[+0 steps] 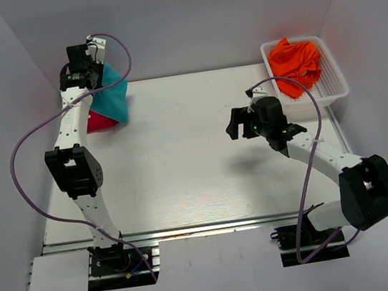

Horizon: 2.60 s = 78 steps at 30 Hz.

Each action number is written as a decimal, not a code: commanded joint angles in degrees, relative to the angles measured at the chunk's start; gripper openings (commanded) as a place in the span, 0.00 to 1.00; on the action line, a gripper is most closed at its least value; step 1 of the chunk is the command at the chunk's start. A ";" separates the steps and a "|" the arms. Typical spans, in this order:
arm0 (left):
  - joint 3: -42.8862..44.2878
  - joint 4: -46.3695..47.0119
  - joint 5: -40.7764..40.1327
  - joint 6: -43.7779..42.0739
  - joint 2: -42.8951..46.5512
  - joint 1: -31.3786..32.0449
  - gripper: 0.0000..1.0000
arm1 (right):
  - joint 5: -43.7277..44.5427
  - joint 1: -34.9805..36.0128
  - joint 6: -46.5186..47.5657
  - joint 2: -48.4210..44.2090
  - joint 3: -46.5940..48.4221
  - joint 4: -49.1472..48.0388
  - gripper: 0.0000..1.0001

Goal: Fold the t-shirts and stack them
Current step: Put the neatly folded tshirt into the corner of the board with the left arm

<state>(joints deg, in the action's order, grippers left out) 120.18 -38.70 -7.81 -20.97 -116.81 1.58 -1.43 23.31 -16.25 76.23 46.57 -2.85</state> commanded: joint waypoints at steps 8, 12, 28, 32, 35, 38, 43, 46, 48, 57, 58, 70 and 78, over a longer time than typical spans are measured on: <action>2.78 0.37 7.10 0.84 -0.16 -5.45 0.00 | -2.26 -0.02 -0.36 3.40 5.38 -0.49 0.90; 3.31 2.04 7.64 0.84 -2.89 -8.43 0.00 | -2.61 -0.11 -0.27 4.37 5.99 -0.49 0.90; 10.24 8.64 4.84 6.01 -19.05 -17.49 0.00 | -2.35 -0.11 -0.36 9.90 10.38 0.39 0.90; 10.25 9.17 1.50 7.44 -20.38 -18.02 0.99 | -2.70 0.15 -0.54 11.40 11.35 0.66 0.90; 10.25 9.69 -0.01 9.53 -20.38 -18.02 1.00 | -4.01 -0.19 -0.54 12.37 12.14 0.74 0.90; 10.25 9.69 2.35 12.43 -18.11 -18.02 1.00 | -4.63 -0.19 -0.88 13.07 12.58 0.92 0.90; 6.73 12.33 10.35 15.51 -11.87 -17.41 1.00 | -6.65 -0.02 -1.85 11.15 10.83 -2.24 0.90; 6.73 11.81 11.68 18.76 -8.80 -16.88 1.00 | -7.44 -0.11 -2.38 9.82 9.25 -3.91 0.90; 6.21 11.80 13.52 20.52 -7.12 -16.88 1.00 | -7.27 -0.02 -2.29 7.80 7.50 -4.79 0.90; -13.09 15.92 26.54 26.68 6.66 -8.54 1.00 | -3.67 -0.11 -3.09 -1.07 -0.77 -6.29 0.90; -21.22 17.76 23.49 27.21 11.99 -6.53 1.00 | -3.32 -0.11 -3.00 -1.69 -2.17 -6.20 0.90; -71.21 33.16 9.22 34.95 42.80 19.15 1.00 | -7.09 -0.02 -4.76 -7.58 -12.01 -9.01 0.90; -83.43 35.44 5.96 36.26 51.86 23.28 1.00 | -9.11 -0.02 -5.81 -8.99 -16.24 -14.64 0.90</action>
<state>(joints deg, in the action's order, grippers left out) 37.50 -6.76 0.54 14.09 -67.75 24.10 -9.39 23.31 -21.67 68.86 30.70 -12.05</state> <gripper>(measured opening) 0.994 0.904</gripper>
